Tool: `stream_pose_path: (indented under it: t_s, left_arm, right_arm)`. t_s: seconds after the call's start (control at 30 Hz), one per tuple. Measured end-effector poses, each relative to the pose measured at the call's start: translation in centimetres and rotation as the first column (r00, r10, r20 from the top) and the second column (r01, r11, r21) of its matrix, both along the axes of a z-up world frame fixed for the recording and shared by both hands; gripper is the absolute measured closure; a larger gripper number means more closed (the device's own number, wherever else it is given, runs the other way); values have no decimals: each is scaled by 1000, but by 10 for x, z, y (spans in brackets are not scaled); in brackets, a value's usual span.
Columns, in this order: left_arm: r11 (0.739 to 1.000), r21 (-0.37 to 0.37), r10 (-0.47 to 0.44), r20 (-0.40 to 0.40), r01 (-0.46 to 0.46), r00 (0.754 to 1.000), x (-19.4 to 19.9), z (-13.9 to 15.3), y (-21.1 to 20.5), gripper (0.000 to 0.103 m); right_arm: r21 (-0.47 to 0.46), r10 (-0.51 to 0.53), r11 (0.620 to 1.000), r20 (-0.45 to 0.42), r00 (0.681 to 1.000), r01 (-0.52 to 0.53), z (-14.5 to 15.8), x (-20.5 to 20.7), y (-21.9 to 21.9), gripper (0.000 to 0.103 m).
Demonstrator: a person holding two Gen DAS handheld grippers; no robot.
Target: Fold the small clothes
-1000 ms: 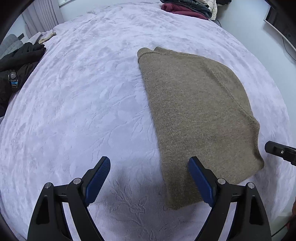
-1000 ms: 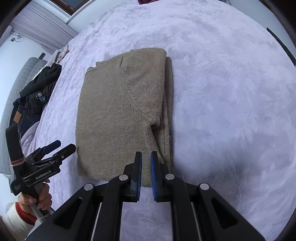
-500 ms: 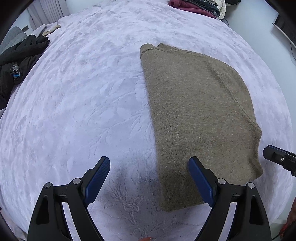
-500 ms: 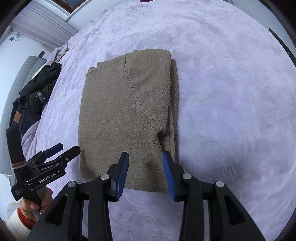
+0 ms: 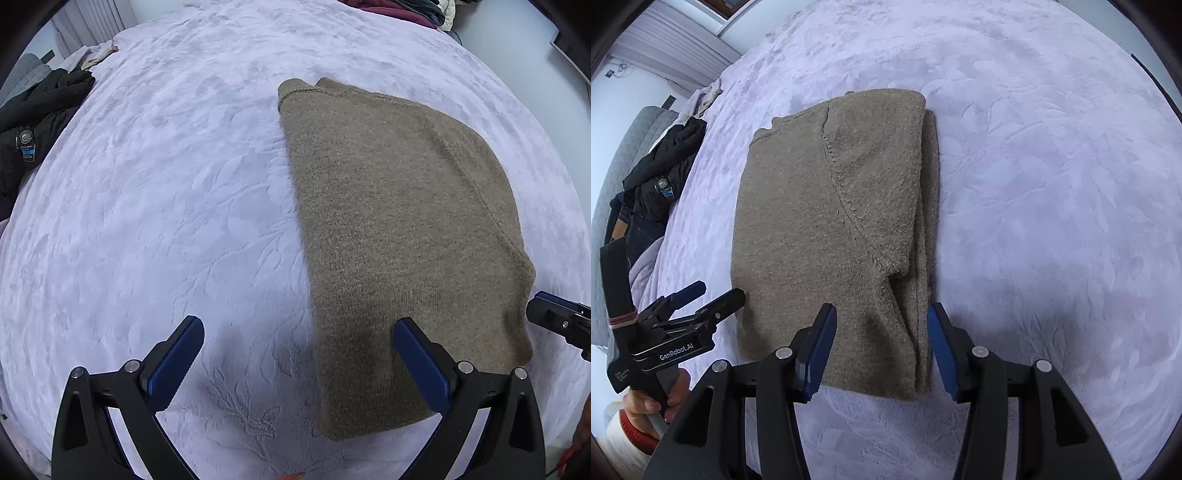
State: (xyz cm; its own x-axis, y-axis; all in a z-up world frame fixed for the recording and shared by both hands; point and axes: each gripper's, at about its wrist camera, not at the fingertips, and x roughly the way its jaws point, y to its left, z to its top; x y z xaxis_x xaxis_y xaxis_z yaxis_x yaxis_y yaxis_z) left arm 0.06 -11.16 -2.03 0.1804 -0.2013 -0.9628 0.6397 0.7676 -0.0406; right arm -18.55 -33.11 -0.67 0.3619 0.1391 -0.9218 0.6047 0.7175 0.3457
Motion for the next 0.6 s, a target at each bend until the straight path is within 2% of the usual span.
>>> stream_pose_path:
  t_s: [0.1, 0.2, 0.33, 0.4, 0.53, 0.57, 0.6]
  left_arm:
    - [1000, -10, 3, 4, -3, 1000, 6, 1, 0, 0]
    - [1000, -13, 5, 14, -5, 1000, 13, 2, -1, 0]
    - [1000, -20, 5, 21, -4, 1000, 19, 3, -3, 0]
    - [1000, -29, 12, 14, -11, 1000, 21, 2, -4, 0]
    - [999, -38, 25, 9, -24, 1000, 24, 1, -8, 0]
    - [999, -38, 26, 11, -25, 1000, 24, 1, -10, 0]
    - [999, -37, 25, 13, -25, 1000, 24, 0, -11, 0]
  right_arm:
    - [-38, 17, 999, -4, 1000, -17, 2, 1, -4, 33]
    - [-119, 34, 992, -9, 999, -34, 9, 4, -11, 23]
    - [-129, 45, 991, -4, 999, -45, 14, 10, -23, 23]
    - [-88, 47, 995, 14, 999, -46, 12, 15, -30, 23]
    - [41, 15, 999, 110, 994, -20, 1, 33, -58, 24]
    - [69, -2, 998, 128, 992, -7, -3, 39, -66, 27]
    - [106, -22, 994, 145, 989, 7, -8, 45, -73, 39]
